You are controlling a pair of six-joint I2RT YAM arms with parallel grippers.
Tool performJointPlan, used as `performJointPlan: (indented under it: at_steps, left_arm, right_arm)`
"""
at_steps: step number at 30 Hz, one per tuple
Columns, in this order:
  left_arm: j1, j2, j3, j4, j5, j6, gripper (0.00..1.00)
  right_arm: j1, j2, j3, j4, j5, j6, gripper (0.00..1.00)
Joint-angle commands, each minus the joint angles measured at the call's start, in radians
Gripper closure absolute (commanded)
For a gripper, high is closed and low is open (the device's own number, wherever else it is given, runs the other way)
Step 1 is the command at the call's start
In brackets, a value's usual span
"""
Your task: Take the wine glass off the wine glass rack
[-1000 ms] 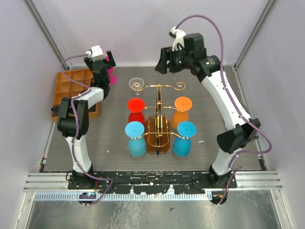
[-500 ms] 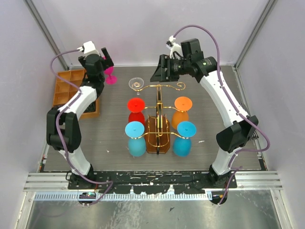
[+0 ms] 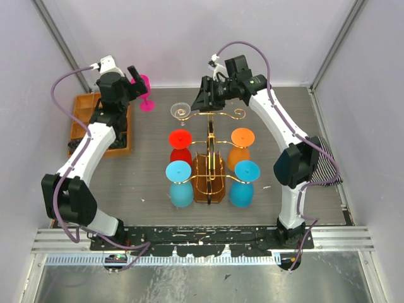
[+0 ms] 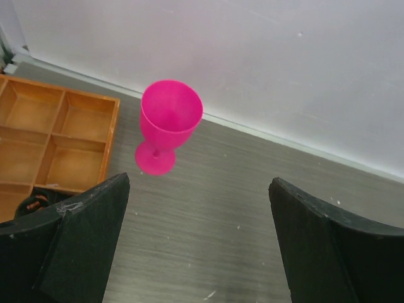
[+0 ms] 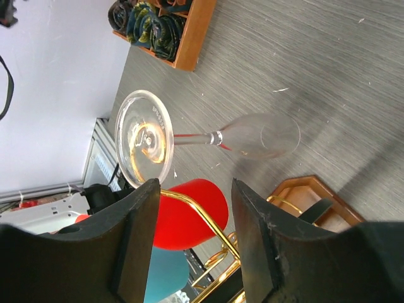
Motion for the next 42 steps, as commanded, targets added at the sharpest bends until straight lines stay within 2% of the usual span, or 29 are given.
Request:
performJointPlan:
  at_steps: [1,14,21,28,37,42]
  left_arm:
    - [-0.002,-0.058,-0.038,-0.084,0.074,-0.032,0.02]
    - [-0.003,-0.114,-0.077,-0.134,0.068,-0.037,0.02]
    - [-0.003,-0.119,-0.067,-0.150,0.079,-0.040,0.02]
    - [-0.003,-0.117,-0.052,-0.173,0.077,-0.033,0.02]
    - [-0.003,-0.114,-0.032,-0.200,0.062,-0.016,0.02]
    - [-0.003,-0.110,-0.024,-0.208,0.057,-0.014,0.02]
  right_arm:
    - [0.010,-0.002,0.056,0.070,-0.017,0.028,0.46]
    - [0.053,0.063,0.130,0.107,-0.049,0.066,0.52]
    - [0.054,0.068,0.126,0.098,-0.062,0.062,0.74]
    - [0.054,0.061,0.111,0.106,-0.108,0.072,0.99]
    - [0.050,0.025,0.051,0.192,-0.266,0.172,0.99]
    - [0.040,0.005,0.053,0.186,-0.336,0.193,0.99]
